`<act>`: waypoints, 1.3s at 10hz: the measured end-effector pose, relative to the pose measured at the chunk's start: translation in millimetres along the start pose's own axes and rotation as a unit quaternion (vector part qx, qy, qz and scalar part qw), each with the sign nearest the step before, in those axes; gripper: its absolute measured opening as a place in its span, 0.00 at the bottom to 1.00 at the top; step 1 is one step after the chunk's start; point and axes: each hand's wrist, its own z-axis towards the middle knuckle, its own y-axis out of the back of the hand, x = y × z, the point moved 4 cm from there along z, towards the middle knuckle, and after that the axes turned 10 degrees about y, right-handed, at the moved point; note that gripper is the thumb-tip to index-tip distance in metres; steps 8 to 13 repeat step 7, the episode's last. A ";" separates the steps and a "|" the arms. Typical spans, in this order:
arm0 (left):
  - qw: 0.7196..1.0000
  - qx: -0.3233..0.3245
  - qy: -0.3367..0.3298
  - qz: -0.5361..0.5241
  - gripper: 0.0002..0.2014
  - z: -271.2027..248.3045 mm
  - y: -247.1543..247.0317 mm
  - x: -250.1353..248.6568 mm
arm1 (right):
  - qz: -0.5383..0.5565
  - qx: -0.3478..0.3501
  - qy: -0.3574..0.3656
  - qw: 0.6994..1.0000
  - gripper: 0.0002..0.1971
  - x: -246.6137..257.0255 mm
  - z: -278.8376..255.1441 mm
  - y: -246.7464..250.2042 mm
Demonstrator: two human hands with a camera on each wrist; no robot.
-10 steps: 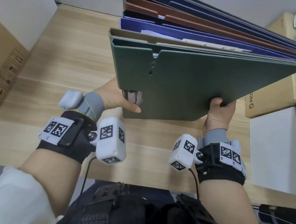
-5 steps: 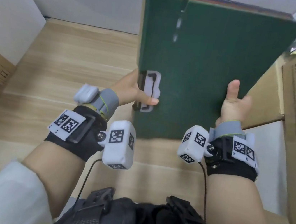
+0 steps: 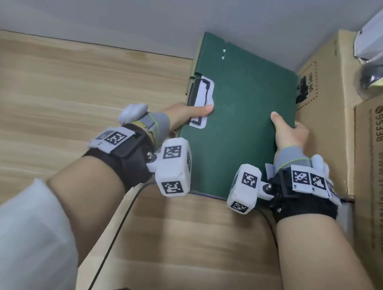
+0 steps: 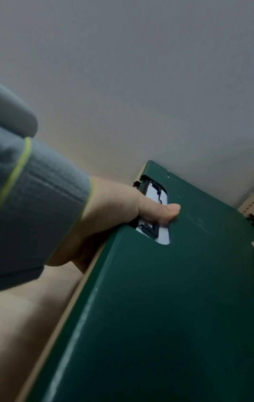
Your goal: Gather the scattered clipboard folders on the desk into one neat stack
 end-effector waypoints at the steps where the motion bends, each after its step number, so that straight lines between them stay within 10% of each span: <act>1: 0.998 -0.039 -0.016 0.035 0.14 12.9 -1.2 -11.3 | 0.015 -0.006 0.009 1.000 0.38 -5.3 14.1 -8.7; 7: 0.989 -0.127 -0.045 0.056 0.30 0.0 -2.1 -27.0 | 0.034 0.156 0.147 0.976 0.19 53.1 -28.2 -55.2; 13: 0.989 -0.127 -0.045 0.056 0.30 0.0 -2.1 -27.0 | 0.034 0.156 0.147 0.976 0.19 53.1 -28.2 -55.2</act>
